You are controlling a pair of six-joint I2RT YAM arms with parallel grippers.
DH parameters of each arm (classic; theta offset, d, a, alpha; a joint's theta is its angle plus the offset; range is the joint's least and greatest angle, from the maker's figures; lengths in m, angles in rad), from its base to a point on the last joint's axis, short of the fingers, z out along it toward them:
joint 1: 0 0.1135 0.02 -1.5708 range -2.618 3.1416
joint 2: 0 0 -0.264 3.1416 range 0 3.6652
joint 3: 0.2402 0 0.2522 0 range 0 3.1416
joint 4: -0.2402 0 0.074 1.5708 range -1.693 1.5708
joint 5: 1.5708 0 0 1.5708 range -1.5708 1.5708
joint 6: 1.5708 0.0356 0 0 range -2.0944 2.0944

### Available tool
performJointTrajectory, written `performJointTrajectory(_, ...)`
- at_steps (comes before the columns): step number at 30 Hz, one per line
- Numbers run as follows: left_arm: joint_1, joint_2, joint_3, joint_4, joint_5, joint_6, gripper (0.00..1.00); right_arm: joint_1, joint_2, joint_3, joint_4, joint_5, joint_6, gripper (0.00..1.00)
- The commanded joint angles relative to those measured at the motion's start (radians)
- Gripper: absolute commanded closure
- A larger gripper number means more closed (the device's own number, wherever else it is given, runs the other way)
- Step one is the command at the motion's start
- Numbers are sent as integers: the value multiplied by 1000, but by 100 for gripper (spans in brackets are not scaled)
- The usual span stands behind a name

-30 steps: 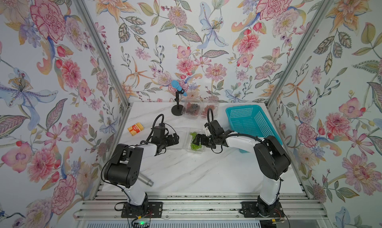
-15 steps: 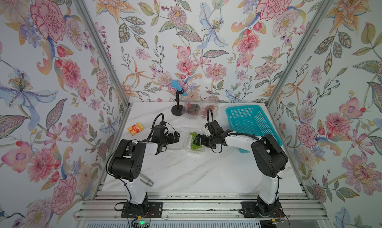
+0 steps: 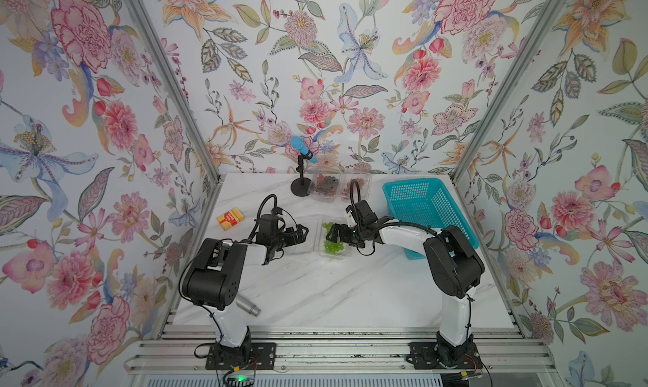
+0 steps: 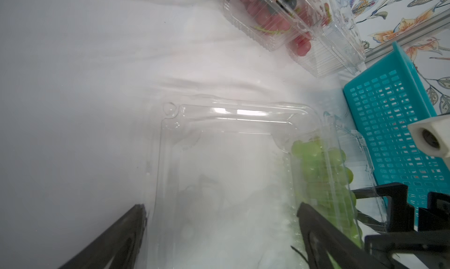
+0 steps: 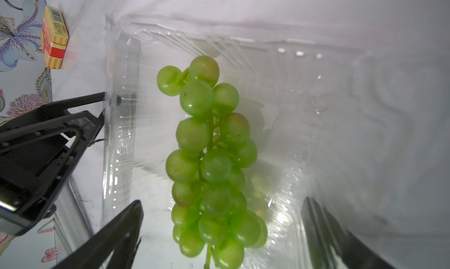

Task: Pack grapes into containers
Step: Close the packing box at the center of the board.

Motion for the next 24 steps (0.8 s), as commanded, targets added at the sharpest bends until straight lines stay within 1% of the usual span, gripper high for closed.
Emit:
performJointTrajectory(1, 7, -68, -7, -21, 24, -14, 0, 2, 25, 35, -41, 21, -28, 0)
performJointTrajectory(6, 7, -138, -1, -62, 11, -6, 0, 0, 21, 34, -51, 41, -40, 0)
performJointTrajectory(12, 2, -188, 5, -95, 8, -10, 0, 1, 27, 55, -75, 59, -54, 0)
performJointTrajectory(14, 1, -238, 7, -109, 6, -7, 0, 1, 31, 61, -80, 63, -56, 0)
performJointTrajectory(24, -38, -297, 36, -130, 4, -11, 0, 12, 56, 118, -79, 11, -30, 0)
